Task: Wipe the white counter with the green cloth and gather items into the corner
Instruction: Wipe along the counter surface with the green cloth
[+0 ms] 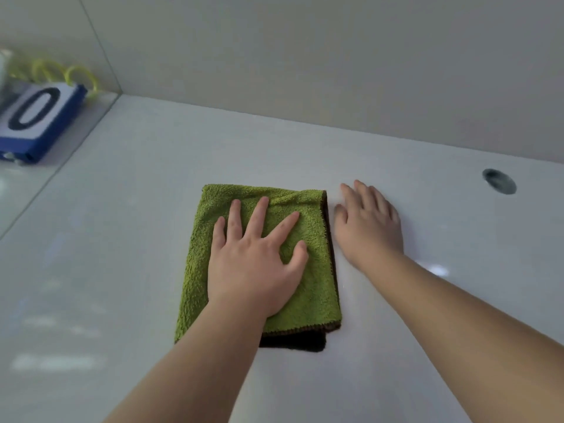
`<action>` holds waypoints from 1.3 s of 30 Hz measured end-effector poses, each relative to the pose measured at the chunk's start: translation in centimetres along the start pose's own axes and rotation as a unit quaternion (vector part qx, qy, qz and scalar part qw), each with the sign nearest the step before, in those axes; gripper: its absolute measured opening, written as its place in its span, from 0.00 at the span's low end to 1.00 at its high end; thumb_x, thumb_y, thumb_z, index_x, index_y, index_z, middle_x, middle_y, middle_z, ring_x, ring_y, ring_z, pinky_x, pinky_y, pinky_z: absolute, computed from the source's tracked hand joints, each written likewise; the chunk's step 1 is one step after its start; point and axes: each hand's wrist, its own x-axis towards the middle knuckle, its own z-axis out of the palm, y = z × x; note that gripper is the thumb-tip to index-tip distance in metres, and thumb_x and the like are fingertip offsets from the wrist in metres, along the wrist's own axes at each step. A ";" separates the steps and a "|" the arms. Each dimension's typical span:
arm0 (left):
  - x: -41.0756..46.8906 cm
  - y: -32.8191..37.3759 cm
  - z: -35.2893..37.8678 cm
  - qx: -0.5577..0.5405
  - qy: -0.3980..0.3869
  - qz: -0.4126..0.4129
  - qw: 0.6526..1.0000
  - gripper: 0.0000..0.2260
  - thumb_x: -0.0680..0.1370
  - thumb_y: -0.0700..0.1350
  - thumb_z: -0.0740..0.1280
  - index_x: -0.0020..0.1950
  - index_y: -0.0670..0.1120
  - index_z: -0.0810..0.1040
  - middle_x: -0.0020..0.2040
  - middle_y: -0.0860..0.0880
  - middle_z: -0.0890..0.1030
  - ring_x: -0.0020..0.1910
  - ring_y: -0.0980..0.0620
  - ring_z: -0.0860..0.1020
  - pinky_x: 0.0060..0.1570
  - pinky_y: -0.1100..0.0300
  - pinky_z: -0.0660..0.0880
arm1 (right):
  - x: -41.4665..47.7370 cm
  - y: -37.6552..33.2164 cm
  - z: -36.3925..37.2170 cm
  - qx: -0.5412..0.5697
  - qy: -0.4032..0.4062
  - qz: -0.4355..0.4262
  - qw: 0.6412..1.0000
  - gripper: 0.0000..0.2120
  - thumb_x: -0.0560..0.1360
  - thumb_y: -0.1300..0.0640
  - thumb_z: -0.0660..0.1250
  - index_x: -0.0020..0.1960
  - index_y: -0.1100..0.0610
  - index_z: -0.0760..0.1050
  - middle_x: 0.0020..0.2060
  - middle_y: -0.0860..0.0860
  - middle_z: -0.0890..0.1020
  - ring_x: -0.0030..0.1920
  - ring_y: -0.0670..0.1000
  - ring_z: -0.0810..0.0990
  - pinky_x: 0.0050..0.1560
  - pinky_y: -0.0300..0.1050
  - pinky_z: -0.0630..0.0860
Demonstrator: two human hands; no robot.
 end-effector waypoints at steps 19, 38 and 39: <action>14.8 -1.9 0.4 0.046 -0.018 0.011 0.999 0.27 0.75 0.72 0.42 0.75 0.76 0.45 0.82 0.60 0.47 0.81 0.49 0.40 0.78 0.48 0.38 | -0.5 -0.7 -0.4 0.006 -0.007 0.015 1.000 0.26 0.78 0.44 0.47 0.74 0.47 0.66 0.75 0.49 0.66 0.75 0.55 0.62 0.72 0.56 0.60; 20.3 -2.6 0.2 0.019 -0.046 0.057 0.997 0.29 0.75 0.72 0.39 0.77 0.72 0.48 0.82 0.57 0.47 0.80 0.45 0.39 0.77 0.46 0.37 | 0.3 -2.0 -1.8 0.001 -0.019 0.043 0.999 0.28 0.74 0.46 0.47 0.70 0.49 0.71 0.71 0.51 0.70 0.71 0.55 0.66 0.69 0.56 0.62; 20.3 -2.8 0.2 0.017 -0.047 0.059 0.997 0.29 0.75 0.72 0.39 0.77 0.72 0.48 0.82 0.57 0.48 0.80 0.45 0.39 0.77 0.46 0.37 | 1.0 -2.4 -2.0 0.012 -0.007 0.051 0.999 0.27 0.72 0.47 0.50 0.69 0.50 0.72 0.69 0.51 0.71 0.69 0.56 0.67 0.68 0.56 0.63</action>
